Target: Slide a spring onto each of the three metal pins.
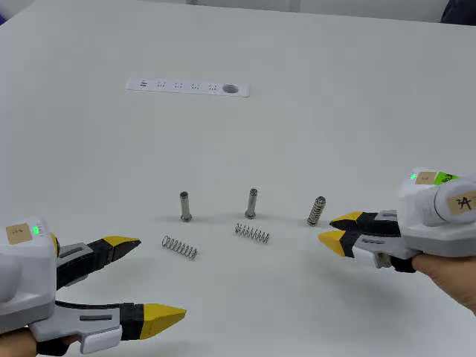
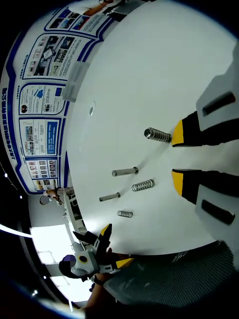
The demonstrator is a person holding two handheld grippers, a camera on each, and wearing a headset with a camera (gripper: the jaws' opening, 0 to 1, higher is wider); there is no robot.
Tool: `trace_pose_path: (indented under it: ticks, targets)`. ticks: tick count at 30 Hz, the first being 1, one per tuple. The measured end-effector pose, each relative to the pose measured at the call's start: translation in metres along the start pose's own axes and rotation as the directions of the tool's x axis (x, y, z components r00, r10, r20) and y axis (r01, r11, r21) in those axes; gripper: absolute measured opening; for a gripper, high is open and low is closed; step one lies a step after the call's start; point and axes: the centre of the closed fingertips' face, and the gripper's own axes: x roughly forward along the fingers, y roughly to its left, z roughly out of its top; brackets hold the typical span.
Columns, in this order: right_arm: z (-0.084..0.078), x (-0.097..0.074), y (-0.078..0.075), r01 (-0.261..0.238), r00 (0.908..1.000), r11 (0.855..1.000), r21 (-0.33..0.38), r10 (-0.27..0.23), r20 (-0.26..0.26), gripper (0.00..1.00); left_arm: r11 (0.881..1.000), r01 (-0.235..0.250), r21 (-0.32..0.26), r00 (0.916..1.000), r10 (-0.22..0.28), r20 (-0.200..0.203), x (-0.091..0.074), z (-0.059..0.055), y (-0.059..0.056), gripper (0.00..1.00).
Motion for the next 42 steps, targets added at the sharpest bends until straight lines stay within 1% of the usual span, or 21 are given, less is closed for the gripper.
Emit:
trace_pose_path:
  ticks: [4,10,13,16,18,21,26,30,36,38,42]
  targets:
    - [0.008,0.007,0.013,-0.036,0.9993,0.998,-0.057,0.035,-0.013,0.19,1.000,0.000,0.001,1.0000,0.000,0.001,0.000,0.000,0.000,0.80]
    - [0.023,0.022,0.026,-0.083,0.9964,0.991,-0.101,0.082,-0.021,0.19,1.000,-0.002,0.001,1.0000,0.002,0.004,-0.001,0.001,0.000,0.80]
    - [0.030,0.030,0.034,-0.108,0.9940,0.985,-0.131,0.105,-0.031,0.19,1.000,-0.002,0.001,1.0000,0.002,0.003,0.000,0.001,0.000,0.80]
    - [0.037,0.040,0.041,-0.136,0.9904,0.976,-0.171,0.129,-0.051,0.19,1.000,0.000,0.002,1.0000,0.000,0.000,0.000,0.000,-0.001,0.80]
    - [0.039,0.046,0.044,-0.148,0.9886,0.972,-0.184,0.139,-0.058,0.19,1.000,0.000,0.002,1.0000,0.000,-0.001,0.000,0.000,-0.001,0.80]
    - [0.041,0.057,0.050,-0.172,0.9840,0.963,-0.207,0.158,-0.082,0.19,1.000,-0.003,0.000,1.0000,0.003,-0.001,0.000,0.000,0.000,0.80]
    - [0.039,0.071,0.055,-0.196,0.9767,0.950,-0.244,0.167,-0.135,0.19,1.000,-0.003,0.000,1.0000,0.003,-0.001,-0.001,0.000,0.000,0.80]
    - [0.040,0.080,0.056,-0.204,0.9727,0.947,-0.247,0.167,-0.161,0.19,1.000,-0.003,0.000,1.0000,0.003,-0.003,-0.001,0.000,0.000,0.80]
    - [0.042,0.093,0.059,-0.214,0.9654,0.936,-0.278,0.160,-0.206,0.19,1.000,-0.004,0.000,1.0000,0.004,-0.003,-0.001,0.000,0.001,0.79]
    - [0.041,0.097,0.059,-0.216,0.9627,0.935,-0.281,0.156,-0.221,0.19,1.000,-0.004,0.001,1.0000,0.004,-0.003,-0.001,0.000,0.001,0.79]
    - [0.038,0.104,0.059,-0.228,0.9535,0.931,-0.284,0.155,-0.258,0.18,1.000,-0.004,0.001,1.0000,0.004,-0.002,-0.002,0.000,0.001,0.79]
